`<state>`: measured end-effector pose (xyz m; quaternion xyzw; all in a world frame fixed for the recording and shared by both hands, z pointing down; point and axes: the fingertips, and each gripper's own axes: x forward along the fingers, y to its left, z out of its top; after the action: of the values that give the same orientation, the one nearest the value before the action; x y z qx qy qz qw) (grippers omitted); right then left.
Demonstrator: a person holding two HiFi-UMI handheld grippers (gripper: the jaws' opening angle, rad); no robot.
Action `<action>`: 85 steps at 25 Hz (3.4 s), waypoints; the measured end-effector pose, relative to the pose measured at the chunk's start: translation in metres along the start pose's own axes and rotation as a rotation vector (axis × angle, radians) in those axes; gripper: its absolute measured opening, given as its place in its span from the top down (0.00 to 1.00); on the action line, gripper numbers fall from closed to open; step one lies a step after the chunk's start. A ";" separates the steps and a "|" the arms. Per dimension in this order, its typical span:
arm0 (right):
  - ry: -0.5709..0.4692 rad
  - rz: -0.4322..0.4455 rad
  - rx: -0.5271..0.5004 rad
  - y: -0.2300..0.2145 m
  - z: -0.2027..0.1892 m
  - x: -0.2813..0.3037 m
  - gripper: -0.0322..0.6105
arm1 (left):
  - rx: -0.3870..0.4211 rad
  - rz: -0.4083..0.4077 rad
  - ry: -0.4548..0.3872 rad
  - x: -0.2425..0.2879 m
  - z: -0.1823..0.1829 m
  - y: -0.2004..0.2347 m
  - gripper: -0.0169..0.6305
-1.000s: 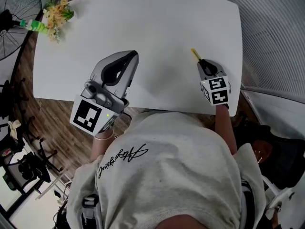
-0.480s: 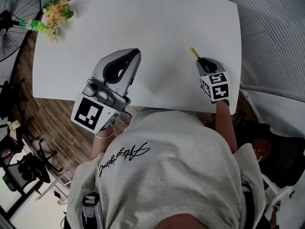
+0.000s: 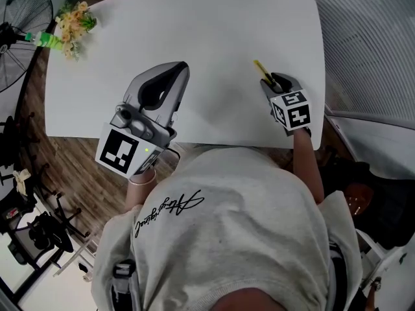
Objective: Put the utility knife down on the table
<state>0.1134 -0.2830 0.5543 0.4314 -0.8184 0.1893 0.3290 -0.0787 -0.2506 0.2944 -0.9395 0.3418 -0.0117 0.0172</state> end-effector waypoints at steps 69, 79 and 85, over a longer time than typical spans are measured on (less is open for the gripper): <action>-0.797 -0.024 -0.127 0.033 0.187 -0.202 0.73 | 0.076 -0.070 -0.065 0.021 0.035 -0.016 0.98; -0.806 -0.015 -0.156 0.032 0.189 -0.207 0.84 | 0.083 -0.064 -0.066 0.023 0.038 -0.017 0.98; -0.813 -0.008 -0.165 0.032 0.191 -0.209 0.88 | 0.085 -0.063 -0.064 0.026 0.039 -0.016 0.98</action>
<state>0.1012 -0.2578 0.2707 0.4464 -0.8924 -0.0643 0.0132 -0.0476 -0.2543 0.2568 -0.9481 0.3106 0.0035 0.0679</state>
